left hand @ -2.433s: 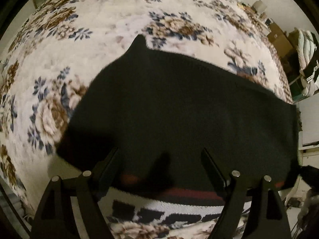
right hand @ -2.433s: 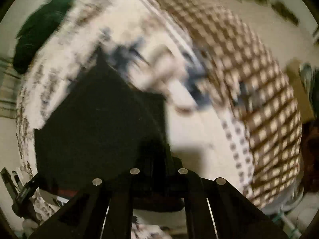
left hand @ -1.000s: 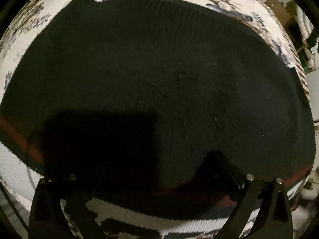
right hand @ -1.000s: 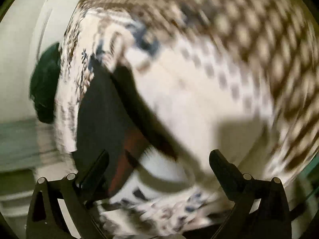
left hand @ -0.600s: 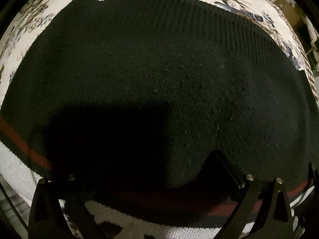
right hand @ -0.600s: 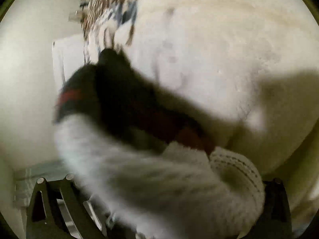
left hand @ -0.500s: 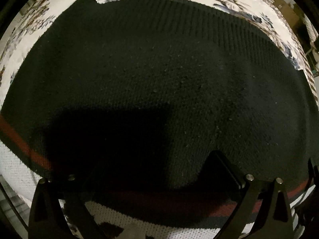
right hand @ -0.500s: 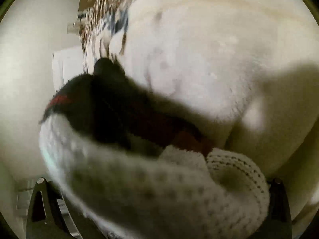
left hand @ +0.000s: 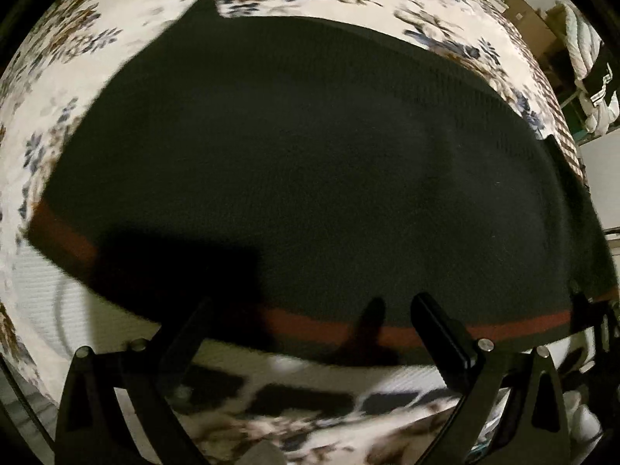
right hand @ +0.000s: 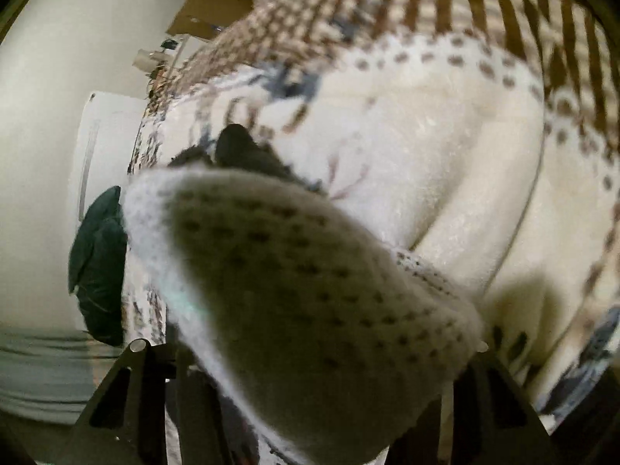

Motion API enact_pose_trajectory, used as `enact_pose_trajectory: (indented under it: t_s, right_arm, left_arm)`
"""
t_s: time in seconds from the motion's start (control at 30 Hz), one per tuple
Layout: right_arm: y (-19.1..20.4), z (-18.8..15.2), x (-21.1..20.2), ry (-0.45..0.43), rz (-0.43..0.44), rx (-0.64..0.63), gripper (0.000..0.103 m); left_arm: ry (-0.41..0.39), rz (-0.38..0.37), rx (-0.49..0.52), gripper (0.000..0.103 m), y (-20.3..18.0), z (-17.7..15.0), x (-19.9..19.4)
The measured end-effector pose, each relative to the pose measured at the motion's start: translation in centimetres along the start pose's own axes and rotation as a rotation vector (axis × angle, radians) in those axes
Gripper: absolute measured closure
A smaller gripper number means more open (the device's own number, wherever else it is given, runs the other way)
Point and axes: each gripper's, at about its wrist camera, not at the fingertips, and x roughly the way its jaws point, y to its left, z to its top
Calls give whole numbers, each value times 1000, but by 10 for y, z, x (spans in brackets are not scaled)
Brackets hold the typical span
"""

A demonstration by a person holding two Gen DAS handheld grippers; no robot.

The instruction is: Fold small clothes

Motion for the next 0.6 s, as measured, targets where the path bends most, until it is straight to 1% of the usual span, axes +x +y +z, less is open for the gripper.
enact_pose_trajectory:
  t_s: [0.13, 0.2, 0.23, 0.37, 0.5, 0.6]
  right_arm:
    - [21, -11, -19, -59, -40, -62, 52]
    - [12, -13, -39, -69, -54, -81, 52]
    - [13, -16, -42, -73, -62, -85, 52]
    - [-7, -29, -60, -69, -84, -58, 52]
    - [-2, -40, -59, -78, -116, -75, 50]
    - [-3, -45, -55, -50, -134, -67, 49]
  left_arm:
    - [10, -13, -20, 0, 30, 2, -8]
    - [9, -20, -38, 0, 40, 5, -9]
    - [6, -30, -56, 0, 48, 6, -9]
    - [2, -69, -97, 0, 64, 3, -7]
    - [3, -74, -82, 0, 64, 2, -6]
    - [3, -77, -58, 0, 58, 5, -4]
